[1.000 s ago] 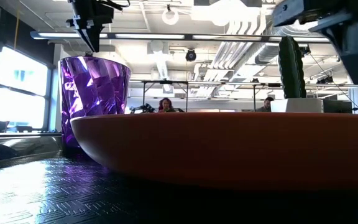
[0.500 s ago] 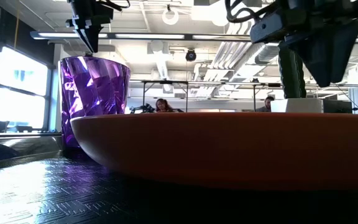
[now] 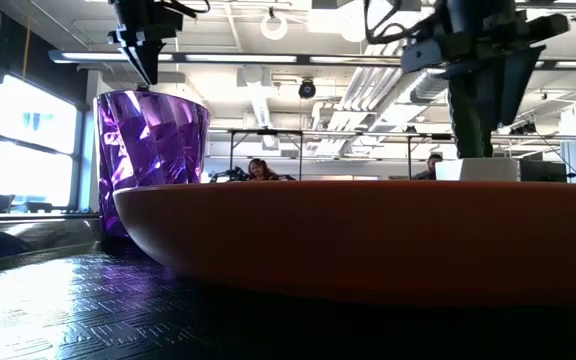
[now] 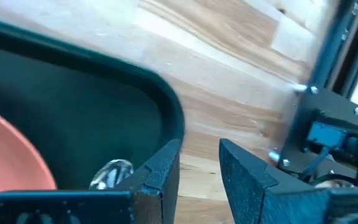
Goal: Pick and place plate/cup/fork/spoon on tray
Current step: Adjust the yellow spoon on the black tray
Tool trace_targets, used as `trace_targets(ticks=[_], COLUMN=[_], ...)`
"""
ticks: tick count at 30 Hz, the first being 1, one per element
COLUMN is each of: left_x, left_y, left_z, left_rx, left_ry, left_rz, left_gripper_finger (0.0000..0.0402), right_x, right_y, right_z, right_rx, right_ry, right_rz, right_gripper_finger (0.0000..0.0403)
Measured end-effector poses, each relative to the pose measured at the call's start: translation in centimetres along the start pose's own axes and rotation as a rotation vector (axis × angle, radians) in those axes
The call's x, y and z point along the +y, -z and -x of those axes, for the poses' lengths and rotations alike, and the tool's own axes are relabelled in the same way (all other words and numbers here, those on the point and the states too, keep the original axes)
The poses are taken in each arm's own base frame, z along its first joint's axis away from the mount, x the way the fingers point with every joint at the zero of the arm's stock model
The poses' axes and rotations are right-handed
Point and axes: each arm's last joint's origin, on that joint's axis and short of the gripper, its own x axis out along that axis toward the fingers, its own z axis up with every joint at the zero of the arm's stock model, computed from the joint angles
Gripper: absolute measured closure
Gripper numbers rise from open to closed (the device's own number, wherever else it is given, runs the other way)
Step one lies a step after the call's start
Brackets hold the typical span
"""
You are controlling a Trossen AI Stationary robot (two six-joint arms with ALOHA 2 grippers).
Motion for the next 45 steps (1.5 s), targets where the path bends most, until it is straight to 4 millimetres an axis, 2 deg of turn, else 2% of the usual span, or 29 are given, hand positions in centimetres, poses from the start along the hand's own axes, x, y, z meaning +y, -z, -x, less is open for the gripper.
trace_targets(ticks=[7,12,20,24,29,36,45], left_x=[0.0,0.0,0.0,0.0,0.0,-0.1,-0.1], left_y=[0.0,0.0,0.0,0.0,0.0,0.0,0.0], left_z=[0.0,0.0,0.0,0.0,0.0,0.0,0.0], left_rx=[-0.001,-0.001,-0.001,-0.001,-0.003,-0.004,-0.004], left_ry=[0.0,0.001,0.005,0.008,0.01,0.019,0.025], left_rz=[0.002,0.002,0.003,0.003,0.003,0.007,0.012], left_gripper_finger=[0.033,0.033,0.033,0.033,0.033,0.033,0.033], right_x=[-4.1,-5.0,-3.0,-2.4,-2.7,-2.4,-2.2], right_y=[0.0,0.5,1.6,2.2,2.8,3.0,3.3], right_z=[-0.1,-1.0,-3.5,-4.6,-5.9,-7.2,-9.5], right_rx=[-0.001,0.034,0.111,0.132,0.12,0.09,0.121], right_ry=[-0.127,-0.309,-0.505,-0.534,-0.495,-0.534,-0.582], right_rz=[-0.136,-0.263,-0.293,-0.298,-0.289,-0.142,-0.138], right_gripper_finger=[0.03,0.03,0.03,0.03,0.03,0.03,0.03])
